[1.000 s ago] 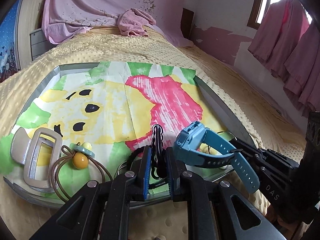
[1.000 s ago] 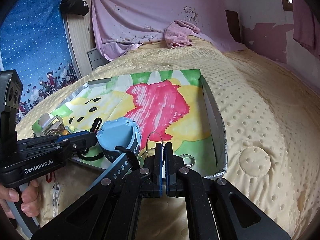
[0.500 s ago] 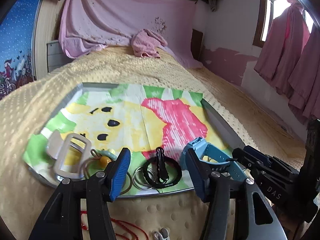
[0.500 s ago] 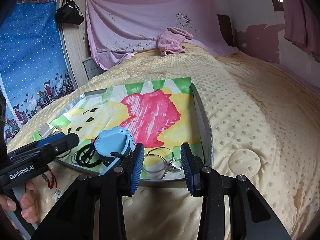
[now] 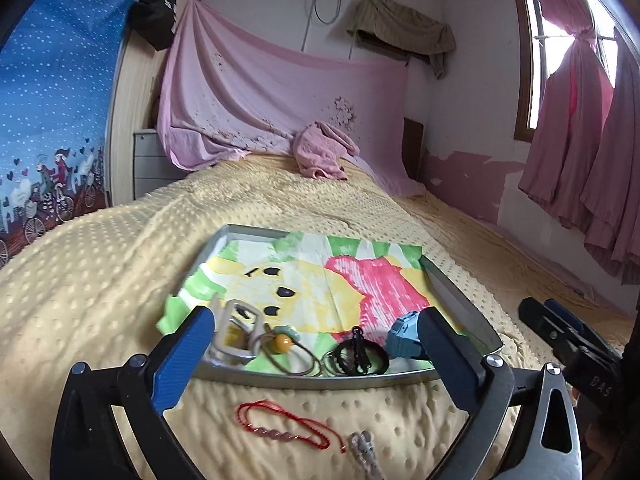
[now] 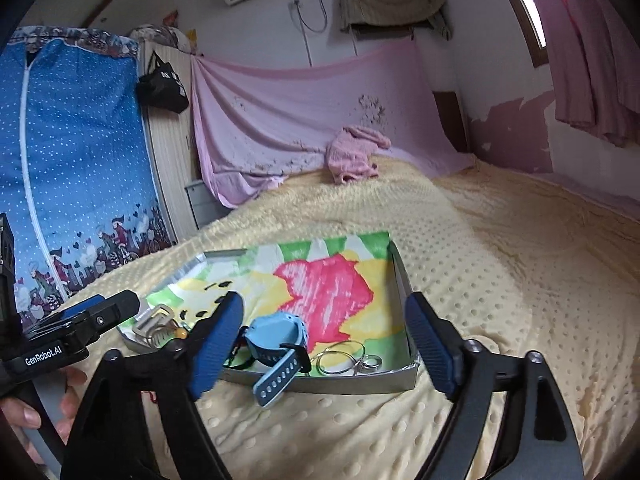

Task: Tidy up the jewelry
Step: 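Withdraw both open tools and move them toward the red bracelet and silver clip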

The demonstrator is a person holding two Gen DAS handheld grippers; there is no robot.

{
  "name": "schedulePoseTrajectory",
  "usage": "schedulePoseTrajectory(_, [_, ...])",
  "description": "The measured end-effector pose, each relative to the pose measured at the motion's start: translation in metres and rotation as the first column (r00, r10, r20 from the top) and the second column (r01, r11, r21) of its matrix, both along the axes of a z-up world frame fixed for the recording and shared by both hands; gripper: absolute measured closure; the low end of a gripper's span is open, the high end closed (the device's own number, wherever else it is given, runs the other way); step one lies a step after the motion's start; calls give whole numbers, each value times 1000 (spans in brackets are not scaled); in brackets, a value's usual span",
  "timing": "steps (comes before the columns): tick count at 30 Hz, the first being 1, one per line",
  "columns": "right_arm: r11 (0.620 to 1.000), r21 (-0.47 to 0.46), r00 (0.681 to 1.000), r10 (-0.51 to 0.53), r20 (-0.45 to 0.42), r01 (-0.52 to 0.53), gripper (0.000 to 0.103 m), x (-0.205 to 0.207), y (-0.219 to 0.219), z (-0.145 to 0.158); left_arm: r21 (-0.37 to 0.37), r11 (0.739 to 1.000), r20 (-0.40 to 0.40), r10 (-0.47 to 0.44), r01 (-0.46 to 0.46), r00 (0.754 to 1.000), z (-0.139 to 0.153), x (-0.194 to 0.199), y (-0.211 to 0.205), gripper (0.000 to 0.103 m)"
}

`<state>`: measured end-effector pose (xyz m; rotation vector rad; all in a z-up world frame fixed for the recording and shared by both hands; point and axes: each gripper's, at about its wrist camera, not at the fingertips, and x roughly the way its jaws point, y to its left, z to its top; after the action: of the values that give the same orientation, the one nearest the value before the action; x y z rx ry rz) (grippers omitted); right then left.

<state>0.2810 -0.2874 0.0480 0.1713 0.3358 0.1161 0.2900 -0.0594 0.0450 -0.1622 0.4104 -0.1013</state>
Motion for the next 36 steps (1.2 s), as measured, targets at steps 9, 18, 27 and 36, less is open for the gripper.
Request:
schedulePoseTrajectory(9, [997,-71,997,35,75,-29,1,-42,17,17,9,998,50,65,-65,997,1,-45,27,0])
schedulePoseTrajectory(18, [996,-79,998,51,39,-48,1,-72,37,18,2,996,50,87,-88,995,1,-76,47,0])
schedulePoseTrajectory(27, [992,-95,996,84,-11,-84,1,-78,68,8,35,993,-21,115,-114,993,-6,-85,76,0])
schedulePoseTrajectory(36, [984,-139,993,111,-36,-115,1,-80,91,-1,3,990,-52,143,-143,988,-10,-85,96,0])
